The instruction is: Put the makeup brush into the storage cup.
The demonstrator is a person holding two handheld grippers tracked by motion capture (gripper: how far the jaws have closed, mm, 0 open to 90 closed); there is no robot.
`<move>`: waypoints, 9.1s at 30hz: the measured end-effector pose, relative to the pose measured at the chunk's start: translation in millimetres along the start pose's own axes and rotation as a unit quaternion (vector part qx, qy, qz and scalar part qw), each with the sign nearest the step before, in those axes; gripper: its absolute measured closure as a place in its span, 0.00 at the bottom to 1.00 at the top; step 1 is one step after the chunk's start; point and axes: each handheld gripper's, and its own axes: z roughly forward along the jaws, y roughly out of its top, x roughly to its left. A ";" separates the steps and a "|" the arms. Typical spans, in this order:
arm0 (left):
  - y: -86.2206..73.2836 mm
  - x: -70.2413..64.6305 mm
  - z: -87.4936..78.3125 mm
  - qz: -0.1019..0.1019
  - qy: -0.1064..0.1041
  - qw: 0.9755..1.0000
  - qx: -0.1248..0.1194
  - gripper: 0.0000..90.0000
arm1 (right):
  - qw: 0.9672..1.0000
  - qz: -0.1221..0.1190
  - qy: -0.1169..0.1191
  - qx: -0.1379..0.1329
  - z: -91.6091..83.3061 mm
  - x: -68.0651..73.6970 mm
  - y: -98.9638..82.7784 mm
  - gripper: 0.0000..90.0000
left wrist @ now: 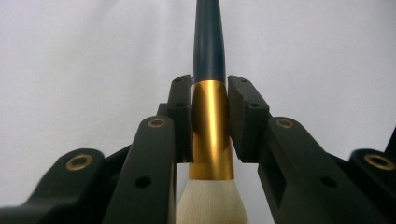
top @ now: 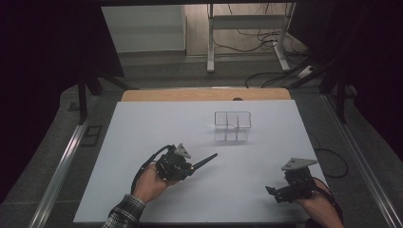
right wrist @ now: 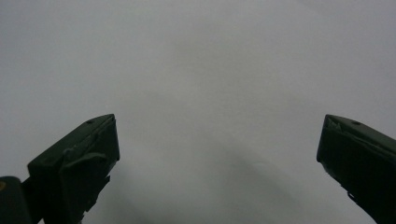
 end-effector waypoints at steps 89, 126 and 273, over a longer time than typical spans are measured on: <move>1.2 -58.9 -9.3 0.076 -0.081 0.993 -0.029 0.81 | 0.966 -0.231 0.114 0.001 24.7 100.8 94.7 0.22; 5.3 -61.9 -2.8 0.087 -0.096 0.992 -0.005 0.81 | 0.922 -0.350 0.165 0.003 44.6 134.3 104.2 0.63; -117.1 0.4 -51.2 -0.096 0.085 0.989 -0.077 0.01 | 0.987 -0.012 0.094 -0.130 11.2 16.3 101.1 0.82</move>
